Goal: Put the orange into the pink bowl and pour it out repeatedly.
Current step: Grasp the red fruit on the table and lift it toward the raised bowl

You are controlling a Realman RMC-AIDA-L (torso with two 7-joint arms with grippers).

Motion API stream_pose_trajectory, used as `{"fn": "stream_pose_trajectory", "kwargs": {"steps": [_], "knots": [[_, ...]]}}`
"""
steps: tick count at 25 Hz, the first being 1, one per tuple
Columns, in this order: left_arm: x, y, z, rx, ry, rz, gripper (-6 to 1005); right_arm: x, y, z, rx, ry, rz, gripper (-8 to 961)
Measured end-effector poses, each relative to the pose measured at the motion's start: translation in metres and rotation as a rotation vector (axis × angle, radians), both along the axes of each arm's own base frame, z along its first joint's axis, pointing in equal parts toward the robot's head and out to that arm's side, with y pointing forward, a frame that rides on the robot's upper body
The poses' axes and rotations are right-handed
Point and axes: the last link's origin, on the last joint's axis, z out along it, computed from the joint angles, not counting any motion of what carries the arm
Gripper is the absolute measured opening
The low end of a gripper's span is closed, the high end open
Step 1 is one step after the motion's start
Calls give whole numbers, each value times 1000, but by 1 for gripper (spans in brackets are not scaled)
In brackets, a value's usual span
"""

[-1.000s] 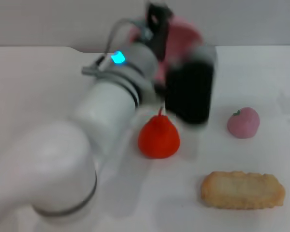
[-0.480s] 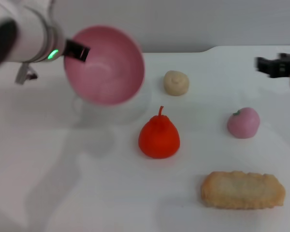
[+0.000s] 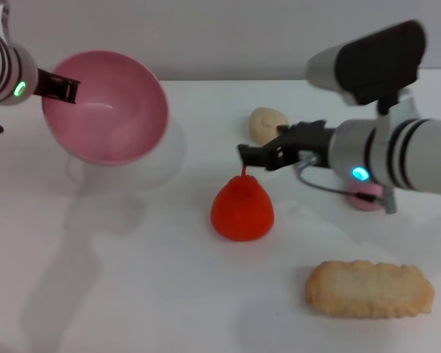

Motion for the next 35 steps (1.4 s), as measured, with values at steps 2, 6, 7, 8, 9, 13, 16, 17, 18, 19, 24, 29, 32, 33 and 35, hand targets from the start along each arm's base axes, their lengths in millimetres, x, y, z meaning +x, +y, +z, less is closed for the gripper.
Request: {"fn": "stream_pose_trajectory", "kwargs": {"steps": [2,6,7,8,9,13,16,17,18,19,24,29,32,33,35], "knots": [[0,1,2,8,9,-2,39,0,-2,-10,-25,13,-2,765],[1,3,4,17,23,-11,39,3,-5,-19,-48,15,-16,771],[1,3,4,17,23,-11,39,5,-5,-20,-49,15,-22,769],[3,4,5,22,35,-21,39,6,-5,-21,-50,16,-28,766],[3,4,5,22,35,-21,39,8,-5,-22,-52,18,-35,764],[6,5,5,20,43,-42,40,14,-5,-27,-64,36,-62,756],[6,5,5,20,43,-44,40,18,-1,-35,-82,37,-82,750],[6,6,4,21,42,-46,40,19,0,-37,-91,36,-86,748],[6,6,4,21,42,-46,40,19,0,-40,-101,34,-89,745],[7,6,5,21,43,-48,40,19,1,-43,-110,30,-90,743],[7,6,4,20,43,-48,39,17,2,-52,-136,19,-87,733],[7,5,4,13,50,-51,39,15,1,-57,-166,22,-95,722],[7,5,4,7,55,-51,38,14,-1,-56,-179,8,-65,716],[7,5,4,7,55,-51,38,14,-2,-56,-180,6,-60,714],[9,4,3,-3,60,-63,38,14,-2,-55,-181,7,-57,667]]}}
